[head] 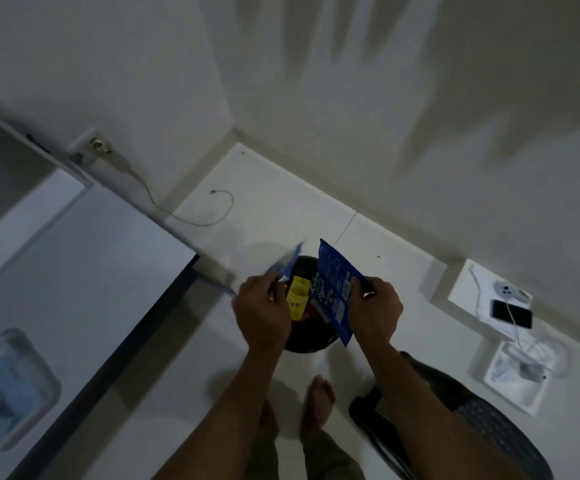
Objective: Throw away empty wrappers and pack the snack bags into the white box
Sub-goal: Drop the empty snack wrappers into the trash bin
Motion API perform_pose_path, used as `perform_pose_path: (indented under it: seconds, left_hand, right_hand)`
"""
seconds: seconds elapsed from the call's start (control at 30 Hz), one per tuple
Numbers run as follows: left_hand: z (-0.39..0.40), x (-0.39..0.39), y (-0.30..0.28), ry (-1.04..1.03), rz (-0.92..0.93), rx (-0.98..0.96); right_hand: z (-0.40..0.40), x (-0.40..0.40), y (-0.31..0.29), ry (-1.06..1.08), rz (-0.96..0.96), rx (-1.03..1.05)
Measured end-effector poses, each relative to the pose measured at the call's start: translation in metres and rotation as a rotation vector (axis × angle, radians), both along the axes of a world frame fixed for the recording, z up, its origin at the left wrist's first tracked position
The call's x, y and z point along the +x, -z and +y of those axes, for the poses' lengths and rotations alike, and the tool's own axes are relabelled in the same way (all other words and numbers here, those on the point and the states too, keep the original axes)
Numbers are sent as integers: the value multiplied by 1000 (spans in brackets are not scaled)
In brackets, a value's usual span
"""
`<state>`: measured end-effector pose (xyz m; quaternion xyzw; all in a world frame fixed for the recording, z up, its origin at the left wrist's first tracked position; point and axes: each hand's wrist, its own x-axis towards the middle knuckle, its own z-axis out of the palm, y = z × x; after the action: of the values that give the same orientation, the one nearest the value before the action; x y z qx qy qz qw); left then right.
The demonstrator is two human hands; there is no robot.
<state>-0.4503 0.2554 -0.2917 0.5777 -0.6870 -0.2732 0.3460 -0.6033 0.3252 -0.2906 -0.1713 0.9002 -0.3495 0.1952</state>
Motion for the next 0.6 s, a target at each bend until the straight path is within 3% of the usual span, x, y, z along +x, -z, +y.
perform_pose_path:
  seconds: [0.4, 0.6]
  left_hand:
    - [2, -14, 83, -119, -60, 297]
    - [-7, -15, 91, -71, -36, 377]
  right_hand:
    - [-5, 1, 75, -1, -32, 98]
    - [-16, 9, 75, -19, -48, 75]
